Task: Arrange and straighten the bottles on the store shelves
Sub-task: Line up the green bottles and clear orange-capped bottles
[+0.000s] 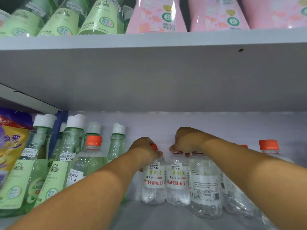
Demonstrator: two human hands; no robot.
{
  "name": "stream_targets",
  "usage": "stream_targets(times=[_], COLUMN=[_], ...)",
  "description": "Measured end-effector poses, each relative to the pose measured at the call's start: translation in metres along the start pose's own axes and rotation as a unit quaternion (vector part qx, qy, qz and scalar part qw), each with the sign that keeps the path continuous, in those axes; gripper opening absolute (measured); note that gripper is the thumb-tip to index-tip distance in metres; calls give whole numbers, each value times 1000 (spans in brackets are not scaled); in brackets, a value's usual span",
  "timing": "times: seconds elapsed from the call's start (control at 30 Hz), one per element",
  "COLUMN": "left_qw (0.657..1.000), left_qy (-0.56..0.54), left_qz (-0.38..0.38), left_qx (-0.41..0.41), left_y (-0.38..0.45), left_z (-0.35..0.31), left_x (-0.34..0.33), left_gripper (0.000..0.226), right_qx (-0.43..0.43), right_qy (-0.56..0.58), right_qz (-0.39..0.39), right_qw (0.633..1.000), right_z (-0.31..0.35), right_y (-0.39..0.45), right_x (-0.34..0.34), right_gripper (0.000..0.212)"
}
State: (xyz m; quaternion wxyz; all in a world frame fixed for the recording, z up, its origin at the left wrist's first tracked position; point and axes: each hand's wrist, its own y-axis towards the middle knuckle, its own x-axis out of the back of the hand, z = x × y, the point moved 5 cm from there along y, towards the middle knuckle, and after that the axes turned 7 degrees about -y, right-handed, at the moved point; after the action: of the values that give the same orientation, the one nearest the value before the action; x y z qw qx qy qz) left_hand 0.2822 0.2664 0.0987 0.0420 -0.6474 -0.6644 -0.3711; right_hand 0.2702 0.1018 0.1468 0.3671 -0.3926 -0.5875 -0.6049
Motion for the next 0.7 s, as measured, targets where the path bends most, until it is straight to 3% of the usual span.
stream_targets(times=[0.3,0.4,0.47,0.6,0.7], left_qw=[1000,999,996,974,969], left_qy=[1,3,31,33,-78], left_qz=[-15,-28,-61,-100,-21], left_qx=[-4,-22,-65,-201,-232], left_y=[4,5,4,-12,-27], left_z=[4,2,-7,-38,-60], left_x=[0,2,5,-2,-14], left_gripper=[40,51,57,32,24], right_qx=[-5,2,-2,-57,-48], right_qy=[-21,-36,-47,-65,-34], right_qz=[-6,-39,-47,105,79], right_qw=[1000,999,998,991,995], right_z=[3,-1,-9,-28,-29], right_y=[-2,-19,-37,-76,-86], right_x=[4,27,46,34,34], right_gripper=[39,52,54,47,40])
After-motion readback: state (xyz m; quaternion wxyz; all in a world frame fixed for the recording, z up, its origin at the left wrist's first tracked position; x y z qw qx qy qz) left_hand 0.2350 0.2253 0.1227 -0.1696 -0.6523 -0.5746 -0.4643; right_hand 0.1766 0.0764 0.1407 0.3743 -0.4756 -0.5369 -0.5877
